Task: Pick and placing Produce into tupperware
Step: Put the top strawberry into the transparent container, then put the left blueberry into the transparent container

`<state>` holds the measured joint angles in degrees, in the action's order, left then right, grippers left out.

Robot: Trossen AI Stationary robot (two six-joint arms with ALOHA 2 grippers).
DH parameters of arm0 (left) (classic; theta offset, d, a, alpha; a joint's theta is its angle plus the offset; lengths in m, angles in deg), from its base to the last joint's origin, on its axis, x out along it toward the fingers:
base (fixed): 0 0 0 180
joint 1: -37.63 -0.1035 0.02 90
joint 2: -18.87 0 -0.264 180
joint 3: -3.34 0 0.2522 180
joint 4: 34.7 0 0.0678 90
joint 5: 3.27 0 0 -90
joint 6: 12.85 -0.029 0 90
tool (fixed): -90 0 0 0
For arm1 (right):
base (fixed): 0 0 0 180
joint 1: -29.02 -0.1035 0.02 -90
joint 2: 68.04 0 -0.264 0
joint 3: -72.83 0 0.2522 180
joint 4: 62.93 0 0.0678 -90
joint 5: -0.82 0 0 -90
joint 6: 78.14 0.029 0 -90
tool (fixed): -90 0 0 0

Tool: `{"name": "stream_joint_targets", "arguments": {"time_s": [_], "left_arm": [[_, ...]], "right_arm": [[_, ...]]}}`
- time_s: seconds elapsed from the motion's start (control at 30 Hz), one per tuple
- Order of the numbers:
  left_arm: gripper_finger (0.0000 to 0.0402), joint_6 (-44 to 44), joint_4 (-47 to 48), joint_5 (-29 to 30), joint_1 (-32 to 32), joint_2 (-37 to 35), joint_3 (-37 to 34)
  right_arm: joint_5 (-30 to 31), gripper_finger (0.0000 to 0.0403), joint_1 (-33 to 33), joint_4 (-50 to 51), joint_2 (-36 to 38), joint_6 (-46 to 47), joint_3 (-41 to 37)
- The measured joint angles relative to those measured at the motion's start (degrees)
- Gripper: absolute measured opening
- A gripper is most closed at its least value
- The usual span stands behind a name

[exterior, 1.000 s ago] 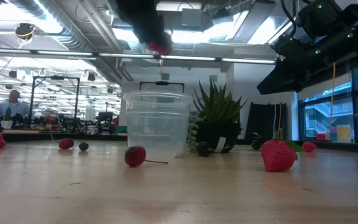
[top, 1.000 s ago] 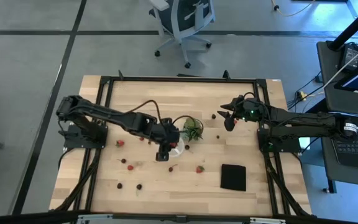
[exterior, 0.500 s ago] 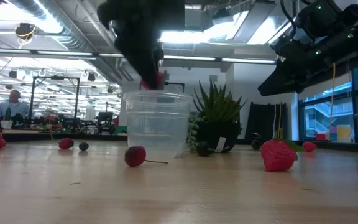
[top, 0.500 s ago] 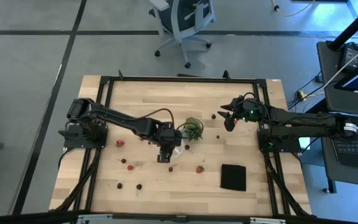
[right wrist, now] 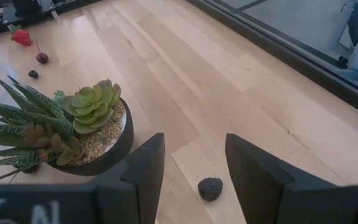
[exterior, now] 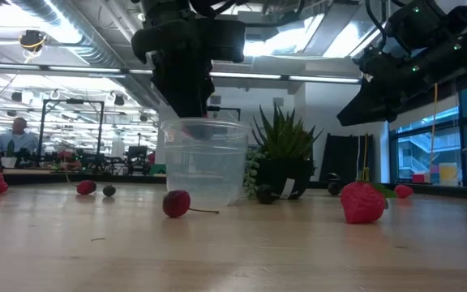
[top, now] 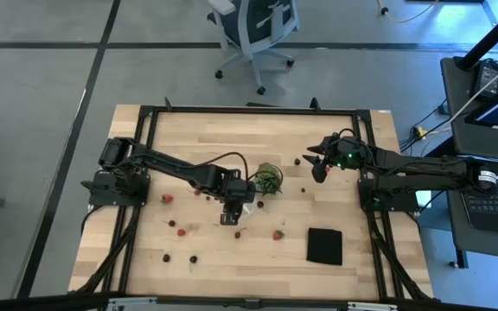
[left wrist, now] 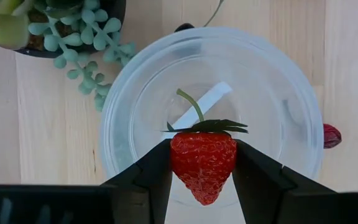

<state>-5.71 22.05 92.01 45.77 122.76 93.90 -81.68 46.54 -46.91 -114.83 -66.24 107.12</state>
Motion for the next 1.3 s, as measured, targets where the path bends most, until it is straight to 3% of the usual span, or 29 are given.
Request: {"name": "stream_joint_targets", "arguments": {"time_s": [0.2, 0.57, 0.77, 1.07, 1.3], "left_arm": [[0.0150, 1.6, 0.5, -0.3, -1.0, 0.0, 0.0], [0.0232, 1.7, 1.6, -0.8, -2.3, -0.9, 0.0], [0.0235, 1.7, 7.6, -3.5, -2.3, -6.4, 0.0], [0.0235, 1.7, 18.0, -0.8, -1.6, -17.1, -0.7], [0.0235, 3.0, 13.2, -0.3, -1.7, -17.7, -11.2]], "right_arm": [[0.0, 0.0172, 0.0, 0.0, 0.0, 0.0, 0.0], [0.0, 0.0172, 0.0, 0.2, 0.0, -0.1, 0.0], [0.0, 0.0172, 0.0, 0.5, 0.0, -0.1, 0.0], [0.0, 0.0172, -0.1, 0.7, 0.0, -0.2, 0.0], [0.0, 0.0172, -0.1, 1.2, 0.0, -0.2, 0.0]]}}
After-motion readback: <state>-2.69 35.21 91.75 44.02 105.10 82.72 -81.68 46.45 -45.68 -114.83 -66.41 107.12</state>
